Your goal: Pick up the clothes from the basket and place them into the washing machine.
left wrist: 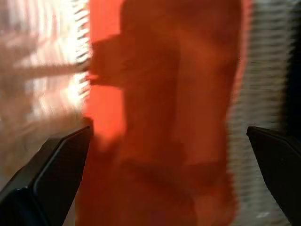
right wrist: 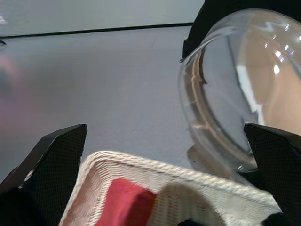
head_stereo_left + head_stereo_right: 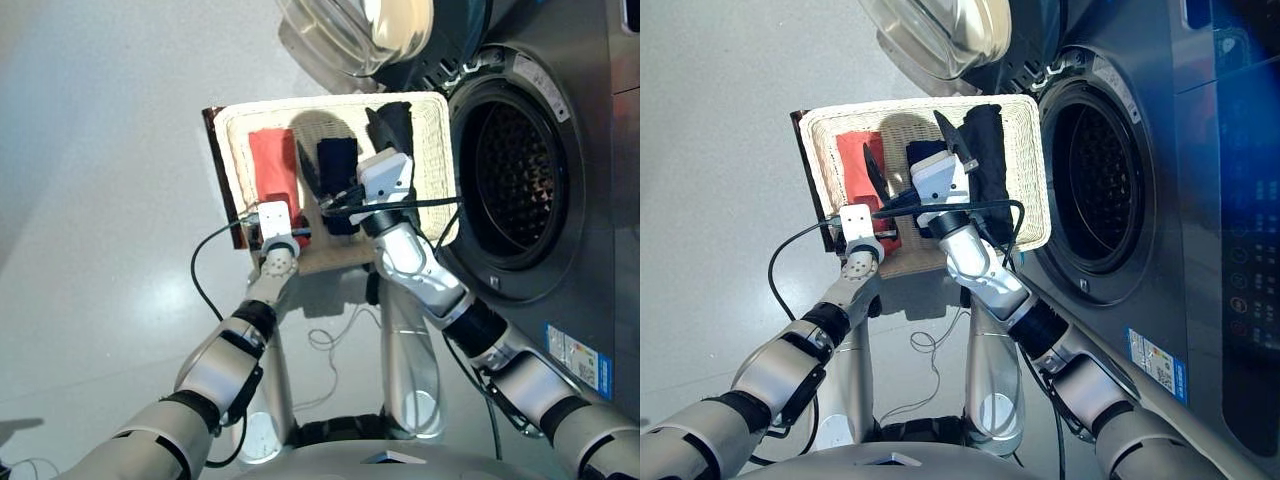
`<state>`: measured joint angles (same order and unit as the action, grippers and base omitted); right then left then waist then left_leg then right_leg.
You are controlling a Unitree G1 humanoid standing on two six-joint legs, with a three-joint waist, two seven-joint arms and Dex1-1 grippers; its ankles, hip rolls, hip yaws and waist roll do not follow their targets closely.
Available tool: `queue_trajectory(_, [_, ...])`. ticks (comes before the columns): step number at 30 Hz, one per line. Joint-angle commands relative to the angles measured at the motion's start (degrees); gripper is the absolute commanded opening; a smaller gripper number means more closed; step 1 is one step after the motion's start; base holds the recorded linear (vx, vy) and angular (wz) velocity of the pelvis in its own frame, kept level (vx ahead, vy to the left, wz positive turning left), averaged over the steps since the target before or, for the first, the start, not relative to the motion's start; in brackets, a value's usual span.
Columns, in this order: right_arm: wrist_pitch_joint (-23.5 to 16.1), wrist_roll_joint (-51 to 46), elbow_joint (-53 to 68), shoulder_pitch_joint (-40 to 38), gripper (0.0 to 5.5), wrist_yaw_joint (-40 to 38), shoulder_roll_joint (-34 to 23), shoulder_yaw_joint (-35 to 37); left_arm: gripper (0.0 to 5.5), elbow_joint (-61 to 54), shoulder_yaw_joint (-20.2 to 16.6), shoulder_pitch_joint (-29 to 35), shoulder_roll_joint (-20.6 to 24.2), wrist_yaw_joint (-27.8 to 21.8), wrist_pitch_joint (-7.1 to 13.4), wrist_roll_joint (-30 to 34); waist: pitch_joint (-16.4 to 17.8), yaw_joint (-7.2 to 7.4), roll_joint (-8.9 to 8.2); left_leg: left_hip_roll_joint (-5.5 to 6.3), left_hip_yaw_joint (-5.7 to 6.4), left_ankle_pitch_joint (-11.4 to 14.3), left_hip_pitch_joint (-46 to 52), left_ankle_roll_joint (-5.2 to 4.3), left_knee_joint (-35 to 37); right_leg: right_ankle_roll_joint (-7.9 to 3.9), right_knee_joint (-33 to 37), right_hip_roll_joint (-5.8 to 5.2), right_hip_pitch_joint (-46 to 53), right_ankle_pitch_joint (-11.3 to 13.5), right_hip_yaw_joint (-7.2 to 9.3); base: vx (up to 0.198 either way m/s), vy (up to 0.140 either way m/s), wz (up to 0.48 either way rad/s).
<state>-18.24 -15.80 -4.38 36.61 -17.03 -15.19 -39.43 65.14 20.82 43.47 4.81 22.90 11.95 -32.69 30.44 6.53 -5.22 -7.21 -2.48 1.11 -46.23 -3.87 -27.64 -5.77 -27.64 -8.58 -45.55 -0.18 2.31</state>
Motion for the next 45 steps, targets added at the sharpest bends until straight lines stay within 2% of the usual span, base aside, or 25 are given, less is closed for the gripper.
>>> queue_trajectory(1, [-5.73, -2.89, 8.77, 1.41, 5.5, 0.7, 0.95, 2.4, 5.5, 3.06, -0.92, 0.79, -1.1, 0.25, 0.22, 0.14, -0.64, 0.13, -0.38, -0.24, -2.76, 3.59, -0.27, 1.32, -3.52, -0.16, -4.27, 0.38, -4.05, -0.93, -0.11, 0.0, 0.0, 0.0])
queue_trajectory(2, [-5.76, -3.15, 9.23, 1.34, 5.5, 0.74, 0.89, 2.44, 5.5, 2.96, -0.86, 0.9, -1.11, 0.31, 0.21, 0.27, -0.64, 0.17, -0.45, -0.27, -2.74, 3.69, -0.46, 1.32, -3.69, -0.19, -4.51, 0.45, -4.31, -0.98, -0.17, 0.0, 0.0, 0.0])
queue_trajectory(3, [-6.05, -4.22, 9.03, 1.27, 5.5, 2.21, 1.2, 1.8, 5.5, 3.02, -1.47, 3.7, -0.79, -0.76, 0.49, -0.86, -0.64, 0.71, -0.92, -0.47, -2.84, 3.73, -0.5, 1.22, -3.78, -0.3, -4.55, 0.55, -4.46, -0.96, -0.41, 0.0, 0.0, 0.0])
queue_trajectory(4, [-6.36, -4.48, 9.18, 1.08, 5.5, 1.85, 1.01, 1.22, 5.5, 3.43, -1.26, 4.28, -0.41, 0.52, 0.61, -0.09, -0.64, 0.85, -1.09, -0.57, -2.75, 3.83, -0.94, 1.19, -4.28, -0.31, -4.88, 0.62, -4.86, -0.91, -0.4, 0.0, 0.0, 0.0])
queue_trajectory(7, [-6.01, -4.88, 11.27, 0.22, 5.5, 2.22, -0.12, 2.15, 5.5, 1.78, -1.64, 3.35, 0.02, 0.35, 0.56, -1.26, -0.64, 0.71, -0.45, -0.29, -2.53, 4.17, -2.06, 1.31, -5.37, -0.32, -5.73, 0.37, -5.7, -1.12, -0.3, 0.0, 0.0, 0.0])
queue_trajectory(8, [-5.9, -4.73, 11.43, 0.04, 5.5, 2.31, -0.26, 2.28, 4.72, 1.03, -1.11, 3.11, -0.22, 0.62, 0.72, -1.6, -0.64, 0.59, -0.14, -0.09, -2.4, 4.15, -2.23, 1.38, -5.35, -0.34, -5.79, 0.24, -5.74, -1.12, -0.25, 0.0, 0.0, 0.0])
queue_trajectory(9, [-5.71, -4.49, 11.66, -0.15, 5.5, 2.19, -0.39, 2.46, 2.74, 0.22, -0.49, 2.89, -0.27, 0.68, 0.89, -1.83, -0.64, 0.49, 0.14, 0.01, -2.4, 4.12, -2.37, 1.42, -5.33, -0.34, -5.86, 0.16, -5.86, -1.14, -0.22, 0.0, 0.0, 0.0])
queue_trajectory(11, [-5.36, -3.77, 11.51, -0.11, 5.5, 1.71, -0.45, 2.2, 1.29, -0.99, 0.76, 3.07, -0.67, 1.72, 1.12, -0.98, -0.64, 0.15, 0.59, 0.12, -2.49, 3.99, -2.63, 1.48, -5.16, -0.29, -5.83, 0.03, -6.09, -1.09, -0.1, 0.0, 0.0, 0.0])
queue_trajectory(12, [-5.13, -3.37, 11.5, 0.11, 5.5, 1.53, -0.59, 2.07, 0.65, -1.56, 1.38, 3.19, -0.7, 1.86, 1.11, -0.63, -0.64, 0.06, 0.71, 0.22, -2.53, 3.96, -2.75, 1.53, -5.18, -0.26, -5.91, 0.01, -6.24, -1.07, -0.11, 0.0, 0.0, 0.0])
queue_trajectory(15, [-4.89, -3.17, 11.02, 0.56, 5.5, 1.58, -0.87, 1.83, 0.0, -1.94, 2.07, 3.22, -0.55, 2.09, 1.11, 0.26, -0.64, -0.08, 0.86, 0.41, -2.63, 3.98, -2.69, 1.58, -5.06, -0.16, -5.88, -0.03, -6.28, -1.13, -0.09, 0.0, 0.0, 0.0])
queue_trajectory(18, [-4.79, -3.83, 10.66, 0.74, 5.5, 1.78, -1.07, 1.68, 0.0, -1.71, 1.99, 3.27, -0.62, 2.11, 1.01, 0.38, -0.64, -0.19, 0.81, 0.44, -2.81, 3.96, -2.57, 1.58, -4.89, -0.14, -5.62, -0.04, -6.08, -1.16, -0.11, 0.03, 0.004, 0.004])
queue_trajectory(19, [-4.76, -4.32, 10.45, 0.41, 5.5, 1.98, -1.08, 1.52, 0.0, -1.63, 2.02, 3.03, -0.72, 2.08, 1.02, 0.36, -0.64, -0.28, 0.9, 0.44, -2.53, 5.86, -1.35, 1.2, -5.31, -0.53, -6.39, 0.08, -5.0, -3.01, -0.26, 0.0, 0.0, 0.0])
queue_trajectory(20, [-4.78, -4.75, 10.37, 0.55, 5.5, 2.15, -1.27, 1.66, 0.0, -1.72, 2.07, 3.31, -0.71, 2.04, 1.07, 0.36, -0.64, -0.19, 0.78, 0.54, -2.83, 3.77, -2.29, 1.52, -4.51, -0.09, -5.38, -0.02, -5.85, -1.13, -0.14, 0.0, 0.0, 0.0])
queue_trajectory(25, [-4.42, -5.98, 10.57, -0.45, 5.5, 3.06, -2.67, 2.35, 0.0, -4.16, 2.94, 1.99, -0.68, 1.83, 1.65, 1.02, -0.64, -0.29, 0.8, 0.81, -2.81, 3.43, -1.1, 1.57, -3.55, -0.05, -4.62, 0.08, -4.95, -0.87, -0.38, -0.018, 0.001, 0.001])
queue_trajectory(29, [-3.96, -8.38, 11.88, -1.94, 5.5, 4.45, -4.57, 3.44, 0.0, -12.51, 5.27, -1.25, 0.2, 2.68, 2.95, 2.5, -0.64, -0.76, 1.17, 1.14, -2.91, 2.92, 0.08, 1.71, -2.17, 0.01, -3.66, 0.09, -4.0, -0.58, -0.23, 0.0, 0.0, 0.0])
queue_trajectory(35, [-2.95, -11.92, 13.62, -4.69, 5.5, 5.67, -8.26, 6.12, 0.0, -31.07, 7.5, -8.51, 6.18, 3.71, 4.95, 8.87, -0.64, -1.8, 1.54, 1.69, -2.6, 2.6, 1.31, 1.82, -1.05, 0.17, -2.86, 0.01, -2.69, -0.56, -0.07, 0.0, 0.0, 0.0])
queue_trajectory(40, [-2.81, -14.24, 15.39, -5.94, 5.5, 6.31, -11.15, 8.83, 0.0, -45.17, 6.47, -15.4, 11.54, 4.56, 5.96, 18.03, -0.64, -2.85, 1.62, 2.15, -2.75, 2.38, 3.36, 1.86, 0.57, 0.19, -1.65, -0.18, -0.78, -0.6, 0.32, 0.0, 0.0, 0.0])
queue_trajectory(45, [-3.15, -15.55, 16.83, -6.06, 5.5, 7.0, -12.14, 10.54, 0.0, -57.5, 4.28, -20.72, 16.38, 3.41, 7.84, 21.65, -0.64, -3.8, 2.29, 2.64, -2.88, 1.55, 6.5, 1.84, 3.95, -0.06, 1.21, -0.54, 2.23, 0.15, 0.6, 0.0, 0.0, 0.0])
